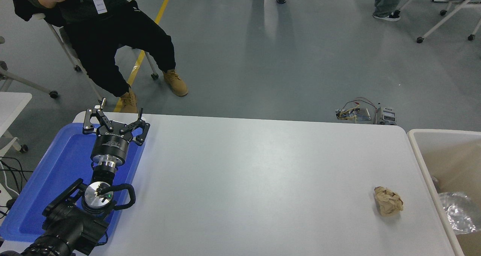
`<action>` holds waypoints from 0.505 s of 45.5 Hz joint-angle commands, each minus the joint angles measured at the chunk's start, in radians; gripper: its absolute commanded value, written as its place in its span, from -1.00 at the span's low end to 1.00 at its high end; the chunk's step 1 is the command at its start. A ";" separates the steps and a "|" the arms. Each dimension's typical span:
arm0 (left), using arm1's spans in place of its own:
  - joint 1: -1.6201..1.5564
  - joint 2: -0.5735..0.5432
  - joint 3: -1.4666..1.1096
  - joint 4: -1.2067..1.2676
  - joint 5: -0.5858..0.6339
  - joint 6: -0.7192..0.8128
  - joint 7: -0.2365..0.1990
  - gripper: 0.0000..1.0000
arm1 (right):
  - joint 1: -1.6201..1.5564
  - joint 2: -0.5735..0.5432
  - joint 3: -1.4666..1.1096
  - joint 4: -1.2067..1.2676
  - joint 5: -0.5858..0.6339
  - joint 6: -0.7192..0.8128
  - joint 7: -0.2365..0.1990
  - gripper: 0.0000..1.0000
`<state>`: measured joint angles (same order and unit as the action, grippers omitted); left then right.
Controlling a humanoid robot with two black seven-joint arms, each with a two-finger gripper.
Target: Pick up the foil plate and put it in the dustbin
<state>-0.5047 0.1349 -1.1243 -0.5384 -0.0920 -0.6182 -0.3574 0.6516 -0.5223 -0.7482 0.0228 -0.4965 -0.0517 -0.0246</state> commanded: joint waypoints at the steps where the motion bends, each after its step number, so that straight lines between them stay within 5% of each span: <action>1: 0.000 0.000 0.000 0.000 0.000 0.000 0.000 1.00 | 0.037 0.005 0.000 0.009 0.009 0.003 0.000 0.98; 23: 0.000 0.000 0.001 0.000 0.000 0.000 0.000 1.00 | 0.539 -0.125 -0.026 0.379 0.009 0.019 0.000 1.00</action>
<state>-0.5049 0.1351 -1.1235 -0.5385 -0.0920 -0.6182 -0.3574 0.9180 -0.5846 -0.7625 0.1973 -0.4867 -0.0367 -0.0243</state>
